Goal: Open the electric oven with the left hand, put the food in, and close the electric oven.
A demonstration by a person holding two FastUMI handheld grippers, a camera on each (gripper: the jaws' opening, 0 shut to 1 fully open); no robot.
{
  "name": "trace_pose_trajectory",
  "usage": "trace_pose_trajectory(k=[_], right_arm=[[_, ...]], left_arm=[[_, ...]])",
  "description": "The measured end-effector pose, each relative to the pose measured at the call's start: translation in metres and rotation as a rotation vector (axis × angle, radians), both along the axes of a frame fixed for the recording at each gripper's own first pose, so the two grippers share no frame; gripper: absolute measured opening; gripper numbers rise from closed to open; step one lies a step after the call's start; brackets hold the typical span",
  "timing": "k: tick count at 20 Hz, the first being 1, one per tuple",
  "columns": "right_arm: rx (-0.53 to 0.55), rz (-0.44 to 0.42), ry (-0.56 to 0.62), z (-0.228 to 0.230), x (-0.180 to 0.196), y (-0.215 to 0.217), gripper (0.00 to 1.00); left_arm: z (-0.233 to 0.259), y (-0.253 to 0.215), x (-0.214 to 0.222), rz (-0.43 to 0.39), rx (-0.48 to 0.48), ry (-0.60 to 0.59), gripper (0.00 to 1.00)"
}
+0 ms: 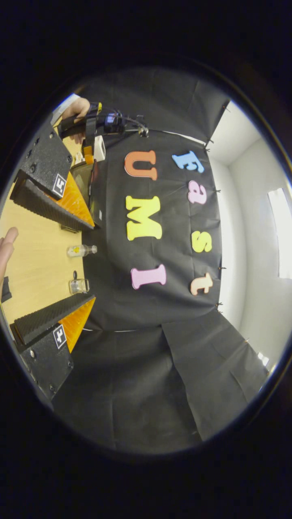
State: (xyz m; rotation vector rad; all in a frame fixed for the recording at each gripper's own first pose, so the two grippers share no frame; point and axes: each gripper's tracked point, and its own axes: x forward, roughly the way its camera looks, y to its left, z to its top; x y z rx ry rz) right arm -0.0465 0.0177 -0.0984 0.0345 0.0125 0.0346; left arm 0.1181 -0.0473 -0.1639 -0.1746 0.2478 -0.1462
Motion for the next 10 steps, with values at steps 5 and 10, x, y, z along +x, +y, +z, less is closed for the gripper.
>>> trace_pose_trajectory(k=[5,10], right_arm=[[-0.004,-0.012,-0.024,0.011,-0.007,-0.003,0.98],[0.002,-0.037,-0.065,0.022,-0.013,-0.012,0.96]], left_arm=[[0.05,0.007,-0.072,0.006,0.029,-0.098,0.94],[0.079,-0.002,-0.137,0.038,0.068,-0.166,0.94]])
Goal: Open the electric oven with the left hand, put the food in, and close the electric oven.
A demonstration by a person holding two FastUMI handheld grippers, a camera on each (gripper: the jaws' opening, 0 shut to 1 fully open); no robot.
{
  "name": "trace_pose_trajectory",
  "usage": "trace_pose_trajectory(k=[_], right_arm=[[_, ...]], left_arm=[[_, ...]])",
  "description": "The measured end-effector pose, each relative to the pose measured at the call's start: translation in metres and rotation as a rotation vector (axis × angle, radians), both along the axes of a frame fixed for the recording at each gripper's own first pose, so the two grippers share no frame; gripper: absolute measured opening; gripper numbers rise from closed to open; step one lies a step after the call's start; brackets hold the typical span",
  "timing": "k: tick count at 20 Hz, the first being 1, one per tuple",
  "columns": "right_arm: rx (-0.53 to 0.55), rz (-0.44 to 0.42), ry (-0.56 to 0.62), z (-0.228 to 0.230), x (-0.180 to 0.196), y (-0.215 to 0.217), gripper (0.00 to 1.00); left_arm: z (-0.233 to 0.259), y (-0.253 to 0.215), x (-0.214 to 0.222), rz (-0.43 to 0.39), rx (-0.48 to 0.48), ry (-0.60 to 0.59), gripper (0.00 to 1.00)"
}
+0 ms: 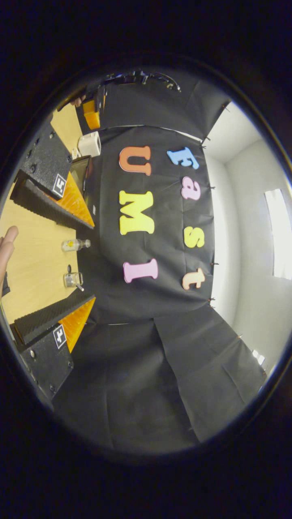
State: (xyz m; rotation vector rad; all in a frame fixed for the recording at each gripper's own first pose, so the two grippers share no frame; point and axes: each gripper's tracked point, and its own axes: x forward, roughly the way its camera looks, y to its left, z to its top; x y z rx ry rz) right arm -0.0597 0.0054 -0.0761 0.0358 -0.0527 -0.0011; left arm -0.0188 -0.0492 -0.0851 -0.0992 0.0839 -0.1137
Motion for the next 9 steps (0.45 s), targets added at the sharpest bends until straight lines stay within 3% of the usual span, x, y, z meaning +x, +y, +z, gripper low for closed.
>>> trace_pose_trajectory(k=[4,9], right_arm=[[-0.003,0.02,0.017,-0.004,-0.002,0.002,0.96],[-0.011,0.019,0.001,0.0,-0.008,-0.002,0.96]], left_arm=[[0.001,-0.001,-0.03,0.001,0.037,-0.014,0.94],[0.007,-0.005,-0.037,-0.005,0.071,-0.045,0.94]])
